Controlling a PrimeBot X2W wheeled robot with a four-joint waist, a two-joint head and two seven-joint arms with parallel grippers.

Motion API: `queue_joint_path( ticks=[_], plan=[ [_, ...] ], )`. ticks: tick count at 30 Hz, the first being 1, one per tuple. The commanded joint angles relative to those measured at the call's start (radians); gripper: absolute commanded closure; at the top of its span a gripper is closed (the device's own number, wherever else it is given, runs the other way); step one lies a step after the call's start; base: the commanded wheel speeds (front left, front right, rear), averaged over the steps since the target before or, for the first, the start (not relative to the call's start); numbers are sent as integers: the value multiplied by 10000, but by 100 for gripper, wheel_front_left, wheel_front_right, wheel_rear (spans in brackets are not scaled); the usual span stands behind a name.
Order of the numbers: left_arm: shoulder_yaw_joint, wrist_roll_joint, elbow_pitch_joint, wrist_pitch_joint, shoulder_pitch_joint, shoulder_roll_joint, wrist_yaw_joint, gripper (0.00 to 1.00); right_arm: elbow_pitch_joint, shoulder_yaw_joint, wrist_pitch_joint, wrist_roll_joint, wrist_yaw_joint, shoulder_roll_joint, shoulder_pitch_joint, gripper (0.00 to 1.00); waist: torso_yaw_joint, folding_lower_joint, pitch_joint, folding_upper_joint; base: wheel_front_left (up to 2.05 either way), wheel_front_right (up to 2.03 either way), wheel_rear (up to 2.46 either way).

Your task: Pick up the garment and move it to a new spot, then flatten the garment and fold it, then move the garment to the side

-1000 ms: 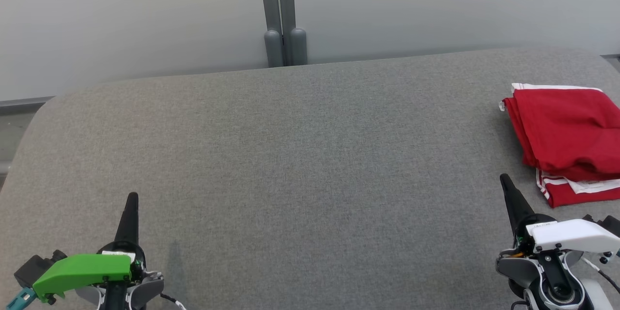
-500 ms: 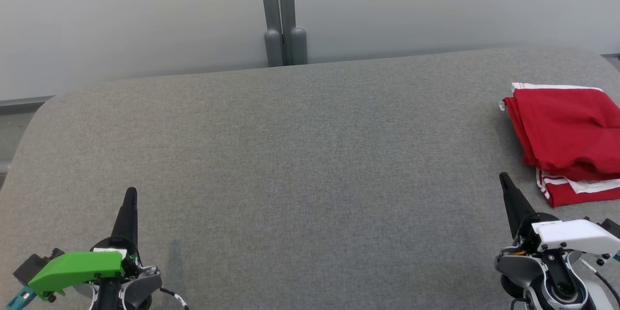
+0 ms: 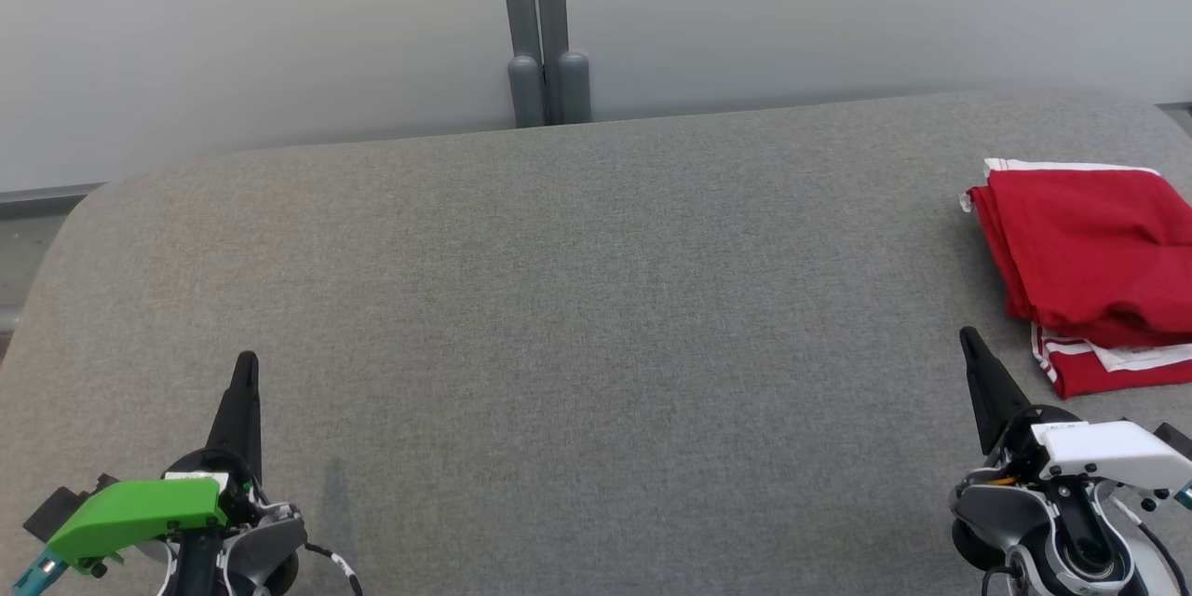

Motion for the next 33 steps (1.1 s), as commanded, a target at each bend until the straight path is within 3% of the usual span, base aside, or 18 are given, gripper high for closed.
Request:
queue_joint_path(
  ticks=[1,33],
  plan=[
    [32,-22,-16,38,-106,12,-61,100,-49,-23,35,59,6,-11,-64,100,0,0,0,0,0,0,0],
    [29,-24,-18,35,-104,12,-62,100,-49,-25,39,55,7,-9,-64,100,0,0,0,0,0,0,0]
  ],
)
